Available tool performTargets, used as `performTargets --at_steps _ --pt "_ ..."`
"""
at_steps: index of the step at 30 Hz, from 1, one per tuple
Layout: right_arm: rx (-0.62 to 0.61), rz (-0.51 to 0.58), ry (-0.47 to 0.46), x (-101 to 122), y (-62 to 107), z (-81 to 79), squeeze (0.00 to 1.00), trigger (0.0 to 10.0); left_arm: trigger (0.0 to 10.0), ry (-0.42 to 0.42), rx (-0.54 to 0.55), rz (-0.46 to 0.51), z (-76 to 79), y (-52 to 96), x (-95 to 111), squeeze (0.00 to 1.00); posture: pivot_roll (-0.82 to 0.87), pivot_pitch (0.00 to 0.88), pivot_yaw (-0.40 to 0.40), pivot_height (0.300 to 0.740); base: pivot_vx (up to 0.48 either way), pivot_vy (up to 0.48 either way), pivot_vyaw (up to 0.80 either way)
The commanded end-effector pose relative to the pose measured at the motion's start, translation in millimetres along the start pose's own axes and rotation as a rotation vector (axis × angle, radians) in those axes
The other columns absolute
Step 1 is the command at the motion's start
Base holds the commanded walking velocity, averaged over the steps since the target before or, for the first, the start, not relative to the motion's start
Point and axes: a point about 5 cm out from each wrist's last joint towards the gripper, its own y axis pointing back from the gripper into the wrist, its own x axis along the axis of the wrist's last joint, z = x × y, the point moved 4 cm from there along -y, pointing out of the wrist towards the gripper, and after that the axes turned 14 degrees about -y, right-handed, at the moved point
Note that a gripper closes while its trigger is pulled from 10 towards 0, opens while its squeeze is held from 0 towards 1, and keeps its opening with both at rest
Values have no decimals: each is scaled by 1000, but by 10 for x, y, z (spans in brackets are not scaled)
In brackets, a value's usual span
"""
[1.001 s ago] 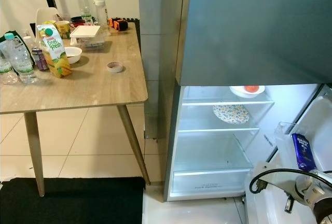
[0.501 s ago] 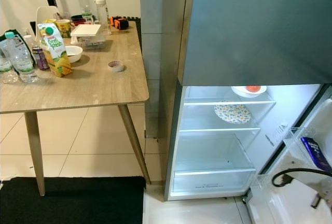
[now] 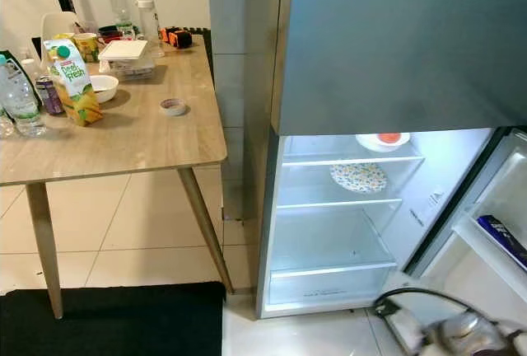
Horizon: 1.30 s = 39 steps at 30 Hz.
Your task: Restocking fridge
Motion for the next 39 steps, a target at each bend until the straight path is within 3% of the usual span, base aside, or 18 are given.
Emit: performTargets --at_steps 1,2,7,8,9,11,12,14,17,21,22,23,25,29,31,34,39 --pt "39 26 -78 -70 -86 -203 0 10000 10000 -39 29 -25 -98 7 -52 0 -119 0 -18 740 0 0 0" --pt "45 32 -112 -115 -144 -330 0 10000 10000 -56 40 -37 -130 11 -73 0 -115 0 -13 740 0 0 0" --pt "57 46 -206 -188 -217 -521 0 10000 10000 -69 60 -53 -192 17 -101 0 -111 0 -7 740 0 0 0" --pt "62 56 -297 -243 -262 -656 0 10000 10000 -77 71 -60 -234 20 -111 0 -111 0 -7 740 0 0 0" --pt "62 56 -297 -243 -262 -656 0 10000 10000 -77 71 -60 -234 20 -111 0 -111 0 -7 740 0 0 0" --pt "73 52 -427 -374 -330 -935 0 10000 10000 -99 82 -56 -303 24 -98 0 -102 0 9 740 0 0 0" --pt "73 52 -427 -374 -330 -935 0 10000 10000 -99 82 -56 -303 24 -98 0 -102 0 9 740 0 0 0" --pt "70 25 -506 -518 -356 -1124 0 10000 10000 -111 82 -40 -347 20 -35 0 -98 0 13 740 0 0 0" --pt "46 3 -551 -611 -352 -1152 0 10000 10000 -111 80 -28 -353 13 18 0 -106 0 21 740 0 0 0" --pt "11 11 -620 -662 -327 -1071 0 10000 10000 -190 79 -45 -372 18 -13 0 -114 0 15 740 0 0 0" --pt "-25 21 -668 -678 -310 -986 0 10000 10000 -336 96 -80 -442 31 -65 0 -109 0 14 740 0 0 0" --pt "-25 21 -668 -678 -310 -986 0 10000 10000 -336 96 -80 -442 31 -65 0 -109 0 14 740 0 0 0" --pt "-49 21 -673 -687 -306 -953 0 10000 10000 -501 122 -102 -512 42 -81 0 -105 0 16 740 0 0 0" --pt "-79 38 -720 -643 -331 -985 0 10000 10000 -703 162 -96 -577 41 6 0 -105 0 24 740 0 0 0" --pt "-84 48 -741 -618 -339 -987 0 10000 10000 -739 170 -89 -583 38 40 0 -105 0 24 740 0 0 0" --pt "-72 98 -795 -472 -375 -1036 0 10000 10000 -828 194 -21 -552 14 278 0 -95 0 33 740 0 0 0" --pt "-52 79 -732 -462 -399 -1144 0 10000 10000 -845 227 59 -478 -3 561 0 -106 0 36 740 0 0 0"
